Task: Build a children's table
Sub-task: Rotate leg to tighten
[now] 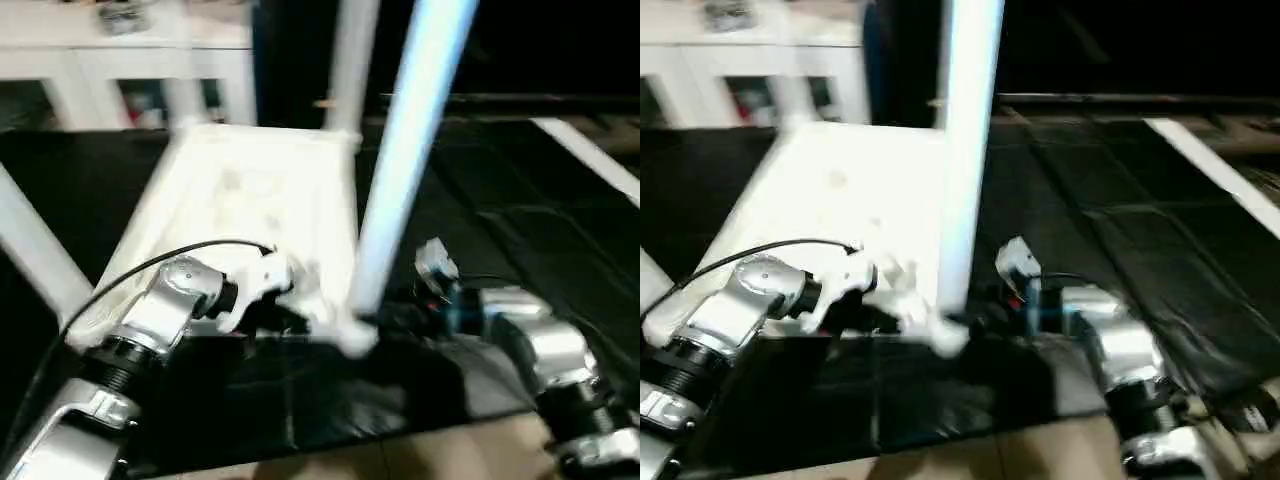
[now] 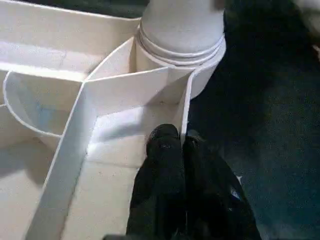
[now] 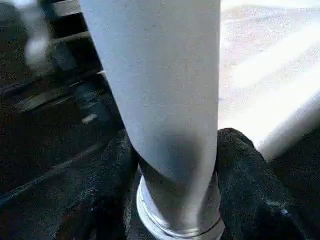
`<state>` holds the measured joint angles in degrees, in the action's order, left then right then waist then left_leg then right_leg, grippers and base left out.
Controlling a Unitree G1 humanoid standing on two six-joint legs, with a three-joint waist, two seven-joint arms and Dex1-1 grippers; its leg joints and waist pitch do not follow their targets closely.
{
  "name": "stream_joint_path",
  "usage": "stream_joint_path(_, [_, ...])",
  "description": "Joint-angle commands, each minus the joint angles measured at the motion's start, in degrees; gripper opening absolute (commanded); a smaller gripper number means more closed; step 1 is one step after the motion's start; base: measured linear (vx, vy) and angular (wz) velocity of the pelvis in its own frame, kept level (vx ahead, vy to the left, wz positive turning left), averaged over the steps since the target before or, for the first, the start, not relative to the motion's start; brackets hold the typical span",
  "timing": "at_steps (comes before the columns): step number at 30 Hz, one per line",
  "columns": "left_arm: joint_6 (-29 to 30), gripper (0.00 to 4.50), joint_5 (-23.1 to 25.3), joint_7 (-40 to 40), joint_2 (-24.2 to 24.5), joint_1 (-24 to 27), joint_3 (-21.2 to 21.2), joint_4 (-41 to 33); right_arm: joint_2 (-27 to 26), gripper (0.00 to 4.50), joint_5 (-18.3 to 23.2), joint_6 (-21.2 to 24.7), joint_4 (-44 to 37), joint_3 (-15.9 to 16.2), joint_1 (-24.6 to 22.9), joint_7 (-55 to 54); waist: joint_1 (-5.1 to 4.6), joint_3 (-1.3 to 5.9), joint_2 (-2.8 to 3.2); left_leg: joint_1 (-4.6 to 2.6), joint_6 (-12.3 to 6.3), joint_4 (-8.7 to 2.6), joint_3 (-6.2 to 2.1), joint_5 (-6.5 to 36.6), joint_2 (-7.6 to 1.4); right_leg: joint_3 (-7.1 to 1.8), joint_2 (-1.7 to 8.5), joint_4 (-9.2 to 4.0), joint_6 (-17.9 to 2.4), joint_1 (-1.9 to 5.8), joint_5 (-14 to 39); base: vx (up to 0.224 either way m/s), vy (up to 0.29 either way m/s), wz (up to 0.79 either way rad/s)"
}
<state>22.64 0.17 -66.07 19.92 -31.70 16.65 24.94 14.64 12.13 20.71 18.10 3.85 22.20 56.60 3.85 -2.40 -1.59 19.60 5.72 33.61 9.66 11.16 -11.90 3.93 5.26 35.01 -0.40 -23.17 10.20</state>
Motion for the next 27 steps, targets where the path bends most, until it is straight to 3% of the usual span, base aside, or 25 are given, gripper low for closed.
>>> stream_joint_path(1, [3.89,0.00,-2.54,5.00,-6.56,-0.21,0.63,-3.37,-5.76,1.97,-1.58,3.27,-0.57,4.63,0.29,-5.99,0.04,2.62,-0.07,0.93,0.74,-4.67,-0.28,14.66,-0.47,-1.82,2.68,-5.77,-5.56,2.78,28.67,0.000,0.000,0.00])
stream_joint_path(5, [7.37,0.00,-2.14,11.86,-10.64,-0.64,-1.40,-3.56,-10.19,1.95,-3.71,5.64,-0.63,4.62,1.16,-14.23,-0.97,2.59,-0.19,0.48,-0.43,-4.35,-0.22,15.95,-0.14,-1.68,2.40,-6.52,-4.12,2.15,31.90,0.000,0.000,0.00])
stream_joint_path(6, [8.96,0.00,-2.01,16.64,-13.18,-1.25,-2.99,-3.42,-13.19,1.95,-5.11,6.76,0.01,4.30,2.28,-20.26,-1.24,2.56,-0.03,0.50,-0.36,-4.34,-0.14,15.66,-0.16,-1.75,2.27,-6.48,-4.12,1.92,31.78,0.000,0.000,0.00])
stream_joint_path(7, [9.78,0.00,-1.86,17.98,-13.96,-1.41,-3.35,-3.62,-14.24,1.95,-5.42,6.66,0.40,4.06,2.69,-22.06,-1.38,2.54,-0.31,0.64,-0.31,-4.43,-0.23,15.56,-0.15,-1.65,2.24,-6.54,-3.92,2.02,31.98,0.000,0.000,0.00])
stream_joint_path(8, [10.13,0.00,-1.78,18.44,-14.23,-1.46,-3.46,-3.73,-14.63,1.95,-5.51,6.58,0.56,3.94,2.85,-22.69,-1.41,2.61,-0.21,0.72,-0.14,-4.44,-0.29,15.29,-0.11,-1.60,2.31,-6.42,-3.83,2.14,31.97,0.000,0.000,0.00])
stream_joint_path(10, [10.63,0.00,-1.57,19.22,-14.79,-1.61,-3.43,-4.12,-14.98,1.95,-5.41,5.25,1.02,4.51,3.13,-21.76,-1.41,2.80,-0.03,0.67,-0.89,-4.54,-0.24,14.78,-0.27,-1.80,2.30,-6.42,-3.91,2.08,29.70,0.000,0.000,0.00])
stream_joint_path(13, [11.32,0.00,-1.42,19.45,-14.66,-1.38,-3.44,-5.15,-15.01,2.62,-5.33,5.47,0.31,4.37,2.70,-21.61,-1.38,2.98,0.05,0.94,-1.63,-4.71,-0.15,12.38,-0.52,-2.01,2.08,-5.53,-6.37,2.49,21.31,0.000,0.000,0.00])
stream_joint_path(16, [10.71,0.00,-1.40,18.26,-13.32,-0.94,-3.03,-5.93,-13.81,2.64,-4.78,5.49,-1.08,4.31,1.88,-20.25,-1.32,3.15,0.12,0.93,-1.99,-4.52,0.05,10.79,-0.52,-2.16,2.09,-5.08,-8.26,2.73,16.61,0.000,0.000,0.00])
stream_joint_path(17, [9.87,0.00,-1.54,16.84,-12.29,-0.63,-2.72,-6.17,-12.69,2.72,-4.17,5.28,-2.04,4.23,1.31,-18.57,-1.25,3.14,0.40,0.97,-2.13,-4.50,0.08,9.97,-0.53,-2.21,2.12,-4.90,-9.04,2.84,14.74,0.000,0.000,0.00])
stream_joint_path(19, [8.99,0.00,-1.65,15.26,-11.21,-0.32,-2.41,-6.37,-11.47,3.07,-3.54,5.09,-3.05,4.12,0.71,-16.58,-1.19,3.23,0.20,1.02,-2.90,-4.39,0.18,9.40,-0.55,-2.23,2.12,-4.75,-9.69,3.02,12.75,0.000,0.000,0.00])
stream_joint_path(21, [8.26,0.00,-1.65,13.09,-9.60,-0.07,-2.03,-6.61,-8.76,3.21,-2.73,4.70,-4.89,4.56,-0.30,-12.36,-1.12,3.23,0.45,0.98,-3.08,-4.35,0.18,8.89,-0.62,-2.19,2.15,-4.65,-10.24,3.07,11.75,0.000,0.000,0.00])
stream_joint_path(27, [2.79,0.00,-1.36,2.26,-3.11,0.09,1.43,-6.51,0.54,3.65,1.04,3.40,-7.03,4.13,-1.01,2.73,-0.38,3.09,0.38,0.81,-3.92,-4.32,0.29,9.79,-0.82,-2.24,2.33,-4.72,-11.02,3.07,12.49,0.000,0.000,0.00])
